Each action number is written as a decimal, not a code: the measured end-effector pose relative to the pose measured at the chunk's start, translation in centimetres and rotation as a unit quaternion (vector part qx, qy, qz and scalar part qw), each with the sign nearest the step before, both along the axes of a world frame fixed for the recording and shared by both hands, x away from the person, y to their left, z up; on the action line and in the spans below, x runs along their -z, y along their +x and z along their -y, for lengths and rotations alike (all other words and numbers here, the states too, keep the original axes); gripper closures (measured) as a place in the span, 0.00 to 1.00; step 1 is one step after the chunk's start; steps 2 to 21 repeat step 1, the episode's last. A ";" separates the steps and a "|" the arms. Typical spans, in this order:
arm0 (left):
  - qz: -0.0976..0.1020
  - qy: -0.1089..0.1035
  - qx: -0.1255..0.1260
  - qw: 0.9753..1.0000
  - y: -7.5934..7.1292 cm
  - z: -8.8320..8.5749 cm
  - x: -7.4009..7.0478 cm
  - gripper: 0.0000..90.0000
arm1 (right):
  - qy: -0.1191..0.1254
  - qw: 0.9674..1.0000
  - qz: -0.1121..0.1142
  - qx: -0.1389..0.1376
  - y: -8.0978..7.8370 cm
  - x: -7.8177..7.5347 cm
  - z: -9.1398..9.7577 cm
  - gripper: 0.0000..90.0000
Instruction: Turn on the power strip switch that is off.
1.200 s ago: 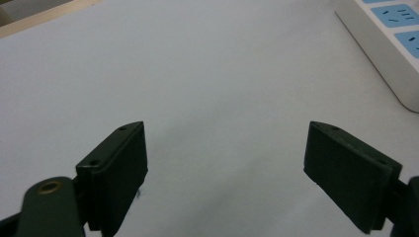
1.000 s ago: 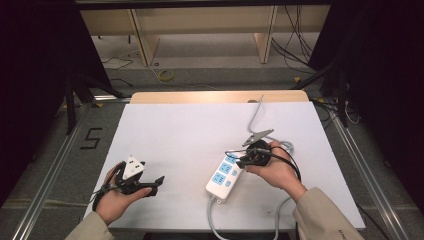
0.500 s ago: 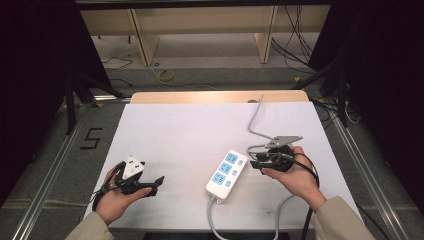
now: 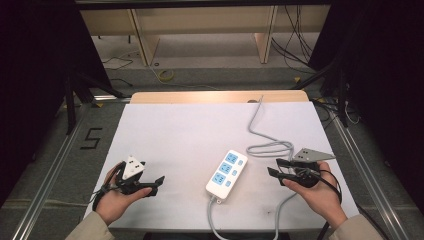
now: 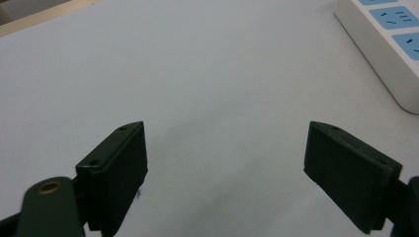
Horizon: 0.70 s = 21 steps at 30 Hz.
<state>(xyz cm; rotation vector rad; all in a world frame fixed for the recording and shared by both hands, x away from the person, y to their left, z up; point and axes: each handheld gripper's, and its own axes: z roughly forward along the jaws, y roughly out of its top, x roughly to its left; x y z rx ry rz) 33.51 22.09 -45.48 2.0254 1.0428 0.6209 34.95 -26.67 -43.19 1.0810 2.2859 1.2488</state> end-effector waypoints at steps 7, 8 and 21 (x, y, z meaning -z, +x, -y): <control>0.000 0.000 0.000 1.000 0.0 0.0 0.0 0.18 | 0.003 1.000 0.004 0.001 0.0 0.0 0.1 0.54; 0.000 0.000 0.000 1.000 0.0 0.0 0.0 0.18 | 0.003 1.000 0.004 0.001 0.0 0.0 0.1 0.54; 0.000 0.000 0.000 1.000 0.0 0.0 0.0 0.18 | 0.003 1.000 0.004 0.001 0.0 0.0 0.1 0.54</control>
